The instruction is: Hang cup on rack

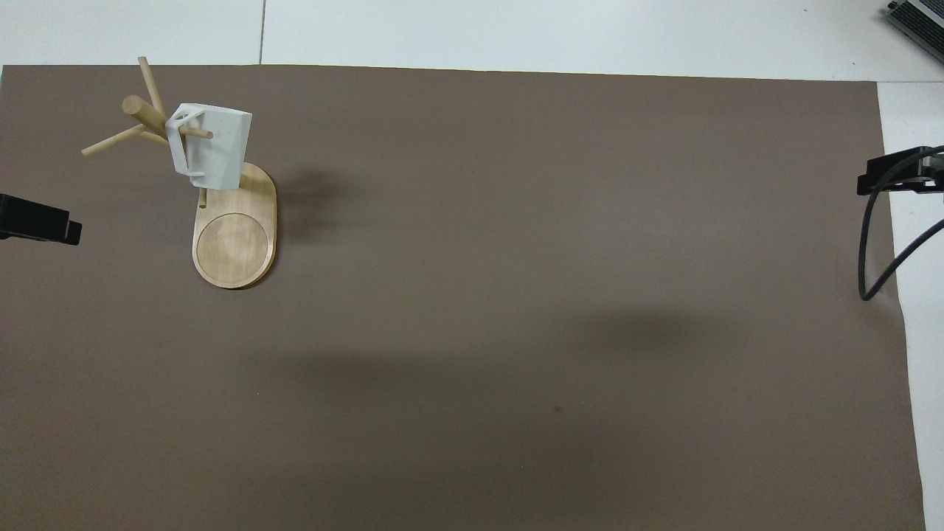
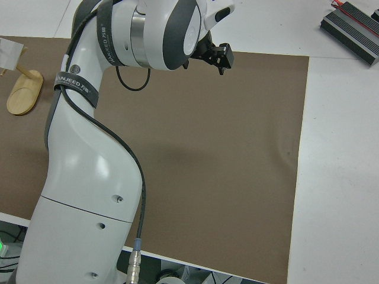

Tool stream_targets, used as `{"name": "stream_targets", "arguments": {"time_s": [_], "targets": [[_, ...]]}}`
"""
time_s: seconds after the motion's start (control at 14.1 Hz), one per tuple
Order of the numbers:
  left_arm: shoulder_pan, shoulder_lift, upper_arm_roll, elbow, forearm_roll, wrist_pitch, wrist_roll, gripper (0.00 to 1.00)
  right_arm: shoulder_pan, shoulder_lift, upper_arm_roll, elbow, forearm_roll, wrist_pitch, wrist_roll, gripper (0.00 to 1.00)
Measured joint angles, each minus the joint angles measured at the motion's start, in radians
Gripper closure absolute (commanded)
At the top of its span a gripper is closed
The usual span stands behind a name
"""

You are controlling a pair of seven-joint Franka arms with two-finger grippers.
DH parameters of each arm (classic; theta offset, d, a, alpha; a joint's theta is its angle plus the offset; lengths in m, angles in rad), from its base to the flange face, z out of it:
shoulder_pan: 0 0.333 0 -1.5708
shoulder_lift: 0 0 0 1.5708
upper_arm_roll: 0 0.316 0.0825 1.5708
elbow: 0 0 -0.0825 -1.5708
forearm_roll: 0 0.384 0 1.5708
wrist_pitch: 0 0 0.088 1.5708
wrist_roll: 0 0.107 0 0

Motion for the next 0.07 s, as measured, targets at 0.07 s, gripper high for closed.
{"name": "stream_targets", "arguments": {"time_s": [0.07], "targets": [[0.001, 0.000, 0.002, -0.001, 0.001, 0.000, 0.000, 0.00, 0.000, 0.000, 0.000, 0.000, 0.000, 0.000, 0.000, 0.00]]}}
